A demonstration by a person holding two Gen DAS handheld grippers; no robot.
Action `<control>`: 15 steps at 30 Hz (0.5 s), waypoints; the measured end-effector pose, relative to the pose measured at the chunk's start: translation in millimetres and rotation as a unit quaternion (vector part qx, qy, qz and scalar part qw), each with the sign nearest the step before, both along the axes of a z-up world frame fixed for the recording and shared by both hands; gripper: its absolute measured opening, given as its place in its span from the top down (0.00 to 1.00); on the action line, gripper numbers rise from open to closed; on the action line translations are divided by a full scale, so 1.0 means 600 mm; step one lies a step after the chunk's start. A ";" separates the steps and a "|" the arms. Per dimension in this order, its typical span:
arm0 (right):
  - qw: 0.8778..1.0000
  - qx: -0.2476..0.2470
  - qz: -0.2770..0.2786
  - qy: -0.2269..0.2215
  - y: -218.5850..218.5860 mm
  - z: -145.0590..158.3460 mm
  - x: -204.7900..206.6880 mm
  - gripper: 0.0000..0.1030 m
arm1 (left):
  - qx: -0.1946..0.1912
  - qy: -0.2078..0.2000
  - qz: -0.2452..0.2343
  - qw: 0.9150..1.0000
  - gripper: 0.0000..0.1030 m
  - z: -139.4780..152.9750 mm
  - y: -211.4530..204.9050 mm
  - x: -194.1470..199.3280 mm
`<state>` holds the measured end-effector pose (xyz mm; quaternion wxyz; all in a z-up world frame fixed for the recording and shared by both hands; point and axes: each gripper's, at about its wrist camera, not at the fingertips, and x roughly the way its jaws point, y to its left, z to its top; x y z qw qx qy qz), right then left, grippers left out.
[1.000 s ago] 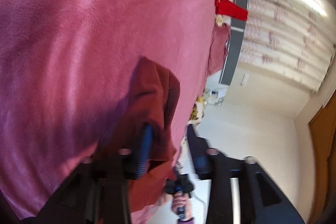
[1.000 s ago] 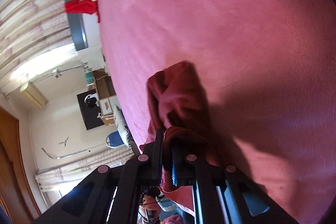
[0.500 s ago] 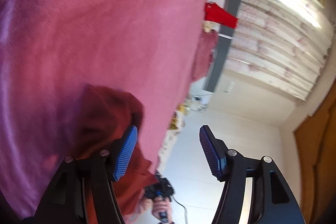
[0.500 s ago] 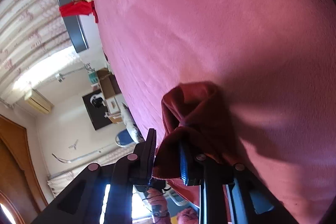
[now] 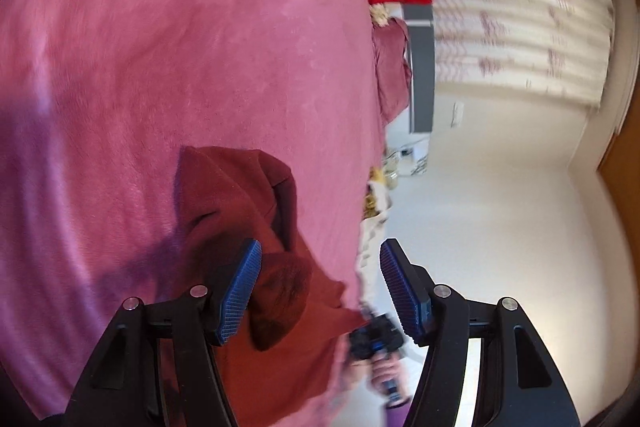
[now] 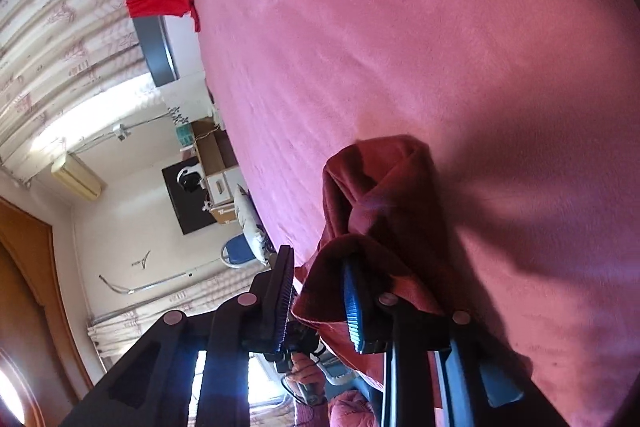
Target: Fold clothes
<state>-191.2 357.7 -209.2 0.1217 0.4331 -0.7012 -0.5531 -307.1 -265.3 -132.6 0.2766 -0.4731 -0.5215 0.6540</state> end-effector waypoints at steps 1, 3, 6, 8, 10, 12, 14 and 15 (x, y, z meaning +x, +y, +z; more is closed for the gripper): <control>1.000 0.001 0.005 -0.004 -0.004 -0.001 -0.003 0.75 | -0.007 0.002 -0.008 1.000 0.37 0.003 0.004 0.002; 1.000 0.003 0.018 -0.013 -0.014 -0.002 -0.011 0.75 | -0.005 -0.005 -0.027 1.000 0.35 0.006 0.015 0.005; 0.997 0.030 0.065 -0.026 -0.035 0.004 -0.028 0.75 | 0.007 -0.012 -0.056 0.998 0.35 0.011 0.033 0.009; 0.994 0.044 0.090 -0.032 -0.046 0.011 -0.038 0.75 | 0.012 -0.018 -0.071 0.997 0.34 0.011 0.046 0.011; 0.993 0.044 0.104 -0.036 -0.055 0.012 -0.046 0.75 | 0.010 -0.037 -0.083 0.996 0.33 0.003 0.061 0.005; 0.993 0.037 0.103 -0.042 -0.058 0.008 -0.054 0.75 | 0.018 -0.049 -0.063 0.997 0.33 -0.006 0.068 -0.005; 0.997 0.017 0.063 -0.027 -0.047 0.007 -0.060 0.75 | 0.037 -0.011 -0.010 0.999 0.33 0.000 0.054 -0.009; 1.000 0.011 0.019 -0.009 -0.033 0.009 -0.059 0.75 | 0.039 0.005 0.005 0.999 0.33 0.005 0.047 -0.006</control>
